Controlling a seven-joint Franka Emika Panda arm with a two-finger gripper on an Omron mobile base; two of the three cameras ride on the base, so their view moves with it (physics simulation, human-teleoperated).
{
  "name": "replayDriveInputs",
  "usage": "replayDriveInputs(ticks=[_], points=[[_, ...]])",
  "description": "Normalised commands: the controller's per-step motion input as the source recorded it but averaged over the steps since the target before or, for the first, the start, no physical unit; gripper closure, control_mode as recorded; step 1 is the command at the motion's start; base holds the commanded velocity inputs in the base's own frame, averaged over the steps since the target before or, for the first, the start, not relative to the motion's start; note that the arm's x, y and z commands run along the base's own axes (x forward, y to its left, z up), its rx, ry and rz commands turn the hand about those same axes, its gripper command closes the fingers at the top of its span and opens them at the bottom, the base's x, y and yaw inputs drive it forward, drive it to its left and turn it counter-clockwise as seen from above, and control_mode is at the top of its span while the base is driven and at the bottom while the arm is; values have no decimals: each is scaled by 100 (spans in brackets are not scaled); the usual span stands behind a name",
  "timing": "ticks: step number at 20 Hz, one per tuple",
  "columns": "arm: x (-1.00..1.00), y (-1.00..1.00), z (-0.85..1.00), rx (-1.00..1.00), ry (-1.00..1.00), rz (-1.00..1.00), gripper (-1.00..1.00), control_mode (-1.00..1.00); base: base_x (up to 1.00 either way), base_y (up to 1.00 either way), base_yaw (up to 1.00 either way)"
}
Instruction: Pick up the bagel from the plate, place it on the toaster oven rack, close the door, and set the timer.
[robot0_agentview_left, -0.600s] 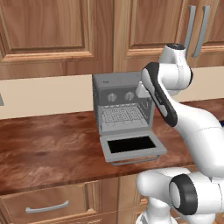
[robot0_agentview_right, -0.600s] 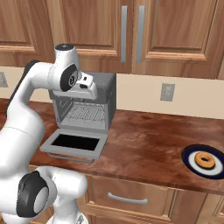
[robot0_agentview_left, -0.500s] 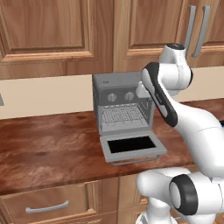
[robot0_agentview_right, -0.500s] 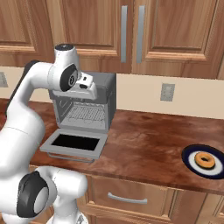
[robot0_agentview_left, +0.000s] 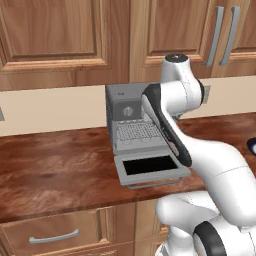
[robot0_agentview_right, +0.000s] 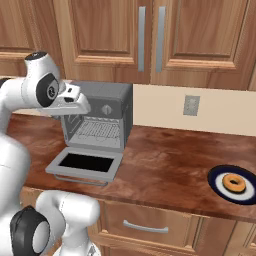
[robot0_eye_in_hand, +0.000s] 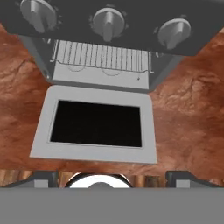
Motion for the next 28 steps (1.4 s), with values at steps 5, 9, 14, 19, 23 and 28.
replayDriveInputs(ticks=[5, 9, 14, 19, 23, 28], points=[[-18, 77, -2, -28, 0, 0, -100, -100, 0, 0, 0], [0, 66, -17, -25, 2, 0, -100, -100, 0, 0, 0], [8, 40, -31, -19, 2, 0, -100, -100, 0, 0, 0], [34, 8, -48, -17, 1, 0, -100, -100, 0, 0, 0], [46, 0, -45, -12, 0, 1, -100, -100, 0, 0, 0], [52, 0, -26, -6, 0, 6, -100, -100, 0, 0, 0]])
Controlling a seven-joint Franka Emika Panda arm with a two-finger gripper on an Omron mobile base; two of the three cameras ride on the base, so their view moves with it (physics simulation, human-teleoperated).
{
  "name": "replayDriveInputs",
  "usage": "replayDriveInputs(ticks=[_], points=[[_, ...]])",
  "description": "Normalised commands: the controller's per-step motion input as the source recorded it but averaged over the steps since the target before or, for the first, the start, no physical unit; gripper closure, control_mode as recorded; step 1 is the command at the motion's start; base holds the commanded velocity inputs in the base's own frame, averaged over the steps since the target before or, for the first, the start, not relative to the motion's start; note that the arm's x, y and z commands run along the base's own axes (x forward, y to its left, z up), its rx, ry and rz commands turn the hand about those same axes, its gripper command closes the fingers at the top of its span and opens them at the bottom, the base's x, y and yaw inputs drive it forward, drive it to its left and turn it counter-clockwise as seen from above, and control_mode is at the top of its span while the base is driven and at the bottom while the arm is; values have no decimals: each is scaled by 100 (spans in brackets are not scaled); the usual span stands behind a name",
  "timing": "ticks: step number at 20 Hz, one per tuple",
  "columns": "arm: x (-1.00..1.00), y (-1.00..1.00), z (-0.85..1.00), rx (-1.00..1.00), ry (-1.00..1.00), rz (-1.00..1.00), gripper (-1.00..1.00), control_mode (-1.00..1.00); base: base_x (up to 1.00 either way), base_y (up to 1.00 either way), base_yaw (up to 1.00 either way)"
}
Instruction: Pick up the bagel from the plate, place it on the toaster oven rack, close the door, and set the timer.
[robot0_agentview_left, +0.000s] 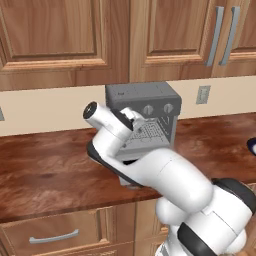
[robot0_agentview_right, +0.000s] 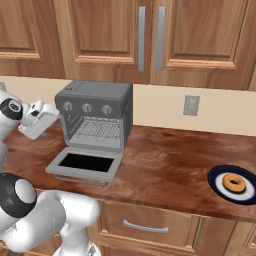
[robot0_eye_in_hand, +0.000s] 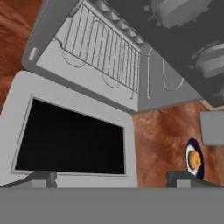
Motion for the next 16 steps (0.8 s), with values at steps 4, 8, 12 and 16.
replayDriveInputs(ticks=[4, 8, 12, 16], points=[[53, 0, -30, -3, 0, 16, -100, -100, 0, 0, 0], [46, 0, -27, 0, 0, 23, -100, -100, 0, 0, 0], [37, 0, -33, 0, 0, 24, -100, -100, 0, 0, 0], [23, 0, -41, 0, 3, 18, -100, -100, 0, 0, 0]])
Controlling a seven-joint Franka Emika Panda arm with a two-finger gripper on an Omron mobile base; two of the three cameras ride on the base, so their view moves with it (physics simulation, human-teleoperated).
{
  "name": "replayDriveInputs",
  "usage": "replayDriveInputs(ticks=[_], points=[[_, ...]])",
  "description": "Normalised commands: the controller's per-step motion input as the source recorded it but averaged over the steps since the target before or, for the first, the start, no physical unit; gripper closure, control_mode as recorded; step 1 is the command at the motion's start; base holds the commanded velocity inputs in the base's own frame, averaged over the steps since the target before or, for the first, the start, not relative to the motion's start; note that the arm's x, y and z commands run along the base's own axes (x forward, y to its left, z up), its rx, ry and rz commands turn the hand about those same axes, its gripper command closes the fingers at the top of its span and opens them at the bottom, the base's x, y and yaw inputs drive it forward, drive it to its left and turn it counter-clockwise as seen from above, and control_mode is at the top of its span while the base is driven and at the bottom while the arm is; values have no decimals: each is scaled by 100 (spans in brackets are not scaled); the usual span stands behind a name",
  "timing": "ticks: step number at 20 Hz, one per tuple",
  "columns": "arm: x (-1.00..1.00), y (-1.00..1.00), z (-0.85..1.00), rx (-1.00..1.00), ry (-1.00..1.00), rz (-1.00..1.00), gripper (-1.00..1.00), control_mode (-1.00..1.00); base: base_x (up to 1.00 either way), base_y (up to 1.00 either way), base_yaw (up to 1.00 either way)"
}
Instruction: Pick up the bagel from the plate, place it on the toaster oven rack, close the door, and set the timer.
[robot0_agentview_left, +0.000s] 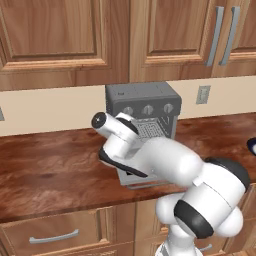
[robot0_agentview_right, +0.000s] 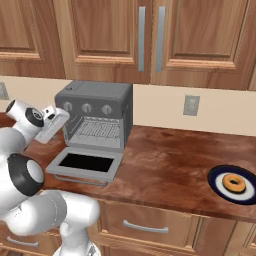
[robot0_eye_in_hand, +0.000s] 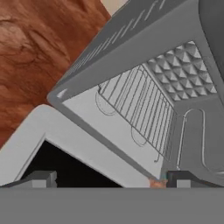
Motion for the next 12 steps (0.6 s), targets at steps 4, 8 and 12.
replayDriveInputs(ticks=[4, 8, 12], points=[[26, 0, -40, 0, 5, 10, -100, -100, 0, 0, 0], [17, 0, -22, 0, 0, 3, -100, -100, 0, 0, 0], [14, 0, -6, 0, 0, 0, -100, -100, 0, 0, 0]])
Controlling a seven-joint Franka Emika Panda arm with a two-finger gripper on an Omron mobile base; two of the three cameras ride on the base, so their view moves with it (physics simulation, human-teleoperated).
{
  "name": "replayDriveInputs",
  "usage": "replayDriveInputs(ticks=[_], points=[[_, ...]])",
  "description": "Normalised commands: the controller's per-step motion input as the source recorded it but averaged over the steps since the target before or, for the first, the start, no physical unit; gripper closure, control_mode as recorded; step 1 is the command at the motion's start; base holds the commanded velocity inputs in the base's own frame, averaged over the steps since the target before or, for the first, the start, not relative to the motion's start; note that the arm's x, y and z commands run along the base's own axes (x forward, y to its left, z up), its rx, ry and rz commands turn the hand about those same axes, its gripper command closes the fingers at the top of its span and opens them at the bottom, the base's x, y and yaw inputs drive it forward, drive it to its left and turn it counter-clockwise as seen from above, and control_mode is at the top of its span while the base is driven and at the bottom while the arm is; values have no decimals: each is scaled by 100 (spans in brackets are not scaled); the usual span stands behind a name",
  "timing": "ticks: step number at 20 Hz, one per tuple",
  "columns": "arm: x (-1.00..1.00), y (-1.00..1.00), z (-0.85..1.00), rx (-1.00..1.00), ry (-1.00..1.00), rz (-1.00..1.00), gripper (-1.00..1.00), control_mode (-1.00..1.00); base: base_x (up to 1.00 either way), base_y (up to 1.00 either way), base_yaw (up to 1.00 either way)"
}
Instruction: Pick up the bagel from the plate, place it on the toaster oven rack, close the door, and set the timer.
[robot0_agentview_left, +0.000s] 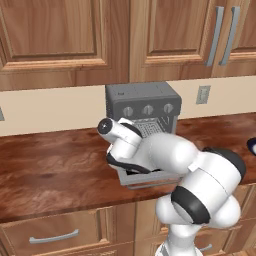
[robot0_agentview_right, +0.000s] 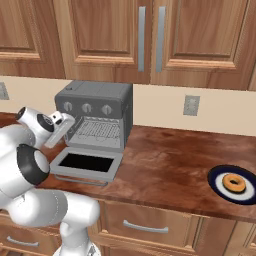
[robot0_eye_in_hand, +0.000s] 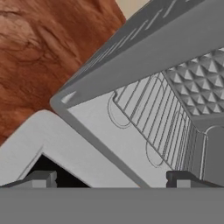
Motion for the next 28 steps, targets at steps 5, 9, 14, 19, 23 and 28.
replayDriveInputs(ticks=[5, 9, 14, 19, 23, 28], points=[[14, 0, -2, 0, 0, 0, -100, -100, 0, 0, 0], [14, -1, -6, 0, 0, 1, -100, -100, 0, 0, 0], [6, -7, -15, -1, 0, 6, -100, -100, 0, 0, 0], [2, -13, -10, -1, 0, 9, -100, -100, 0, 0, 0], [3, -11, 0, 0, 0, 8, -100, -100, 0, 0, 0], [4, -2, 0, 0, 0, 9, -100, -100, 0, 0, 0]])
